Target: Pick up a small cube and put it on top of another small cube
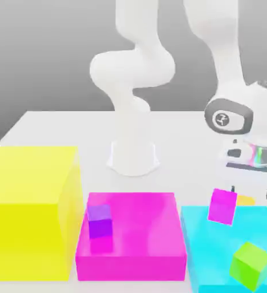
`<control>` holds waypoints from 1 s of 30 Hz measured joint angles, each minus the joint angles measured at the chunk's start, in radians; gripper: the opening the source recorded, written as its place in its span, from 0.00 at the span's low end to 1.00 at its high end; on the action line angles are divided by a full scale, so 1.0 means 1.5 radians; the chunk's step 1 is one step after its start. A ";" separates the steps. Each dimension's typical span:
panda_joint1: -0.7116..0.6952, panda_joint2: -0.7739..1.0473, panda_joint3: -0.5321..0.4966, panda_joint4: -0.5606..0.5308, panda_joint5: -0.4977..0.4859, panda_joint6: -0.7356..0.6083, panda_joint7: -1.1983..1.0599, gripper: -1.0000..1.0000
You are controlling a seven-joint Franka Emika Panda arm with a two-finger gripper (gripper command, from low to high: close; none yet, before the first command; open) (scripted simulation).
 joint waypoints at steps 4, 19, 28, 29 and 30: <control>0.076 0.055 -0.094 0.016 -0.081 0.038 0.062 0.50; -0.016 -0.025 0.026 -0.008 0.046 -0.013 -0.035 0.00; -0.123 -0.142 0.046 0.044 0.132 -0.139 -0.135 0.00; -0.158 -0.159 0.032 0.055 0.139 -0.162 -0.139 0.00; -0.186 -0.177 0.017 0.062 0.149 -0.184 -0.144 0.00</control>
